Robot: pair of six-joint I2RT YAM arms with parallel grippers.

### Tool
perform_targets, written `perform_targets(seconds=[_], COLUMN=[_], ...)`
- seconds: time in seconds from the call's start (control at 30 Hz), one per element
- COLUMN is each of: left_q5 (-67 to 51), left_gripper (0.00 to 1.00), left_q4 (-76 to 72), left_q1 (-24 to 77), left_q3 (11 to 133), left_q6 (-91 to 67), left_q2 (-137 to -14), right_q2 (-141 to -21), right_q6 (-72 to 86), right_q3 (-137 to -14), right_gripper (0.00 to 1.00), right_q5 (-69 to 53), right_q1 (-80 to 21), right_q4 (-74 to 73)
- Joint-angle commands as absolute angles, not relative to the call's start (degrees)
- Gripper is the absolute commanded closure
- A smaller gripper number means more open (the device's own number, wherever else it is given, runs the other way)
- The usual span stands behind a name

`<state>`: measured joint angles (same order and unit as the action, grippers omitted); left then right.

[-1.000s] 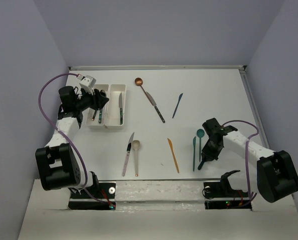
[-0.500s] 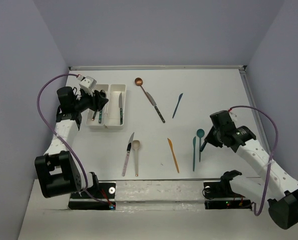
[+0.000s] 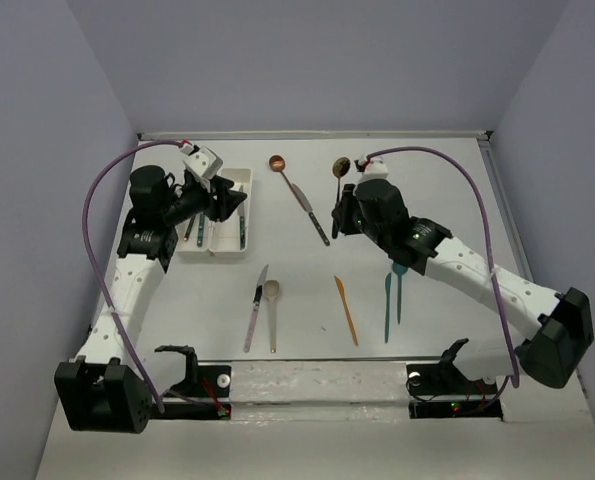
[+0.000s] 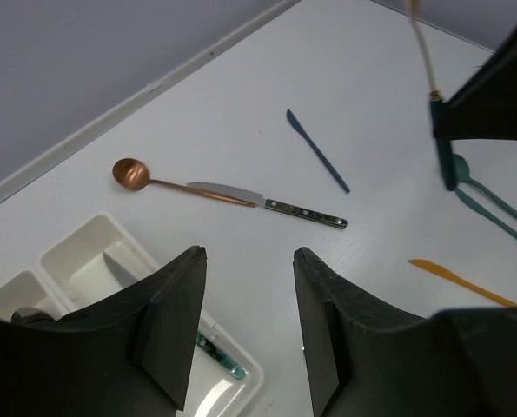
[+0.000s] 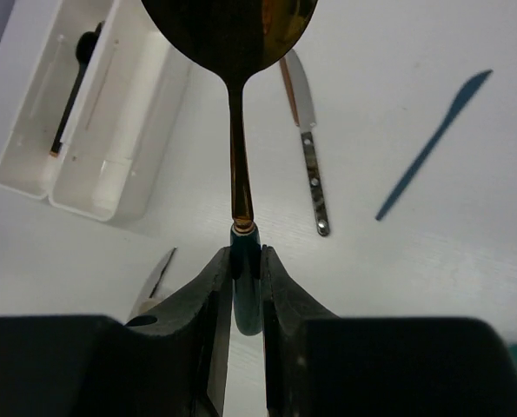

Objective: Sort the eating utensils into containers

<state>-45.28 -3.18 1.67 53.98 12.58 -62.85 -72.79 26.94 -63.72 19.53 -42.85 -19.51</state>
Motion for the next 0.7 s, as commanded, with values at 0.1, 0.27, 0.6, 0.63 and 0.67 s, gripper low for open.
perform_targets(seconds=[0.1,0.27,0.6,0.63,0.67], left_q5=[-44.5,-43.0,-38.5,-38.2,-36.9], left_gripper=[0.41,0.39,0.41,0.41,0.41], left_q4=[-5.7,-9.7,-11.9,-11.9,-12.2], left_q1=[7.7,9.0,9.8,9.8,9.8], left_q3=[56.3,54.2,51.8,51.8,51.7], left_q6=[4.0,0.5,0.4,0.4,0.4], left_q2=[-57.8,-59.1,-63.8,-64.0,-64.2], right_q2=[-86.9,-94.0,-101.0,-101.2,-101.4], right_q6=[19.2,18.2,18.5,18.5,18.6], right_q3=[-75.8,-81.1,-87.3,-87.4,-87.6], right_gripper=[1.0,1.0,1.0,1.0,1.0], right_q5=[15.6,13.9,11.5,11.3,11.2], right_q1=[-48.5,-52.2,-55.1,-55.1,-55.1], right_q4=[1.7,4.6,5.0,4.9,5.0])
